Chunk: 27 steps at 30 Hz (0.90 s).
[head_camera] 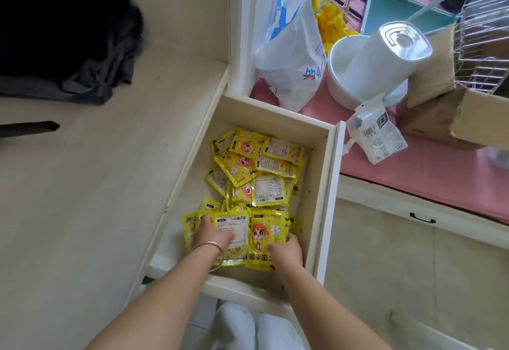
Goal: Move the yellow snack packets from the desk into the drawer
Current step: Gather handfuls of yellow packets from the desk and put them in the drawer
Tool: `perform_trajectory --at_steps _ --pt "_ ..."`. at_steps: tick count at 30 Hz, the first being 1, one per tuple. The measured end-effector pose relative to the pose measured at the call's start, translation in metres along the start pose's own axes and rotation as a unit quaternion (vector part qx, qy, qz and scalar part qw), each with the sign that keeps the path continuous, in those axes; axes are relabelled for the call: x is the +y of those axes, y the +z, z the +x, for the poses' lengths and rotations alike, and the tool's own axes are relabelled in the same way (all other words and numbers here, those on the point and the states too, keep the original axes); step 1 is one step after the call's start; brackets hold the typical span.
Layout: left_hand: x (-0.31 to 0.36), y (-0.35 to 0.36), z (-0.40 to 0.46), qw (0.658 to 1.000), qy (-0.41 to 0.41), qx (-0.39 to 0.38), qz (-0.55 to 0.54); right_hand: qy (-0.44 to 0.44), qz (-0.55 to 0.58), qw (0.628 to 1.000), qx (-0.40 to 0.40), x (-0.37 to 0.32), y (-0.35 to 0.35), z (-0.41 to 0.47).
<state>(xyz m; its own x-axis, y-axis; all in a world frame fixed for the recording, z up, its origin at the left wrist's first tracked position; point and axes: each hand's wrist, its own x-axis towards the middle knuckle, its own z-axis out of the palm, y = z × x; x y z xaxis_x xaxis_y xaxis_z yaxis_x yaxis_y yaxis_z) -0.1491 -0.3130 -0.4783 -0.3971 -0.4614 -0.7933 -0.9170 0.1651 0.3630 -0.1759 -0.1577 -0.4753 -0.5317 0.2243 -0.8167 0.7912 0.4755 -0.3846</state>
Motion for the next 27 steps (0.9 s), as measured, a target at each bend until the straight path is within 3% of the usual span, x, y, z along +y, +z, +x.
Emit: perform_trajectory --at_steps 5,10,16,19,27 --pt "0.002 -0.008 -0.020 0.998 0.033 0.051 0.027 -0.097 -0.138 0.985 0.041 -0.012 -0.008 -0.025" --pt "0.005 -0.024 -0.055 0.996 0.065 0.063 0.026 -0.186 -0.239 0.953 0.007 -0.030 -0.017 -0.050" --pt "-0.006 -0.040 -0.111 0.991 0.092 0.091 -0.034 -0.293 -0.280 0.914 -0.022 -0.043 -0.033 -0.089" --pt "-0.020 -0.049 -0.144 0.983 0.105 0.117 -0.098 -0.354 -0.307 0.882 -0.051 -0.043 -0.037 -0.113" --pt "-0.104 -0.073 -0.235 0.932 0.084 0.281 -0.212 -0.487 -0.375 0.769 -0.174 -0.013 0.000 -0.203"
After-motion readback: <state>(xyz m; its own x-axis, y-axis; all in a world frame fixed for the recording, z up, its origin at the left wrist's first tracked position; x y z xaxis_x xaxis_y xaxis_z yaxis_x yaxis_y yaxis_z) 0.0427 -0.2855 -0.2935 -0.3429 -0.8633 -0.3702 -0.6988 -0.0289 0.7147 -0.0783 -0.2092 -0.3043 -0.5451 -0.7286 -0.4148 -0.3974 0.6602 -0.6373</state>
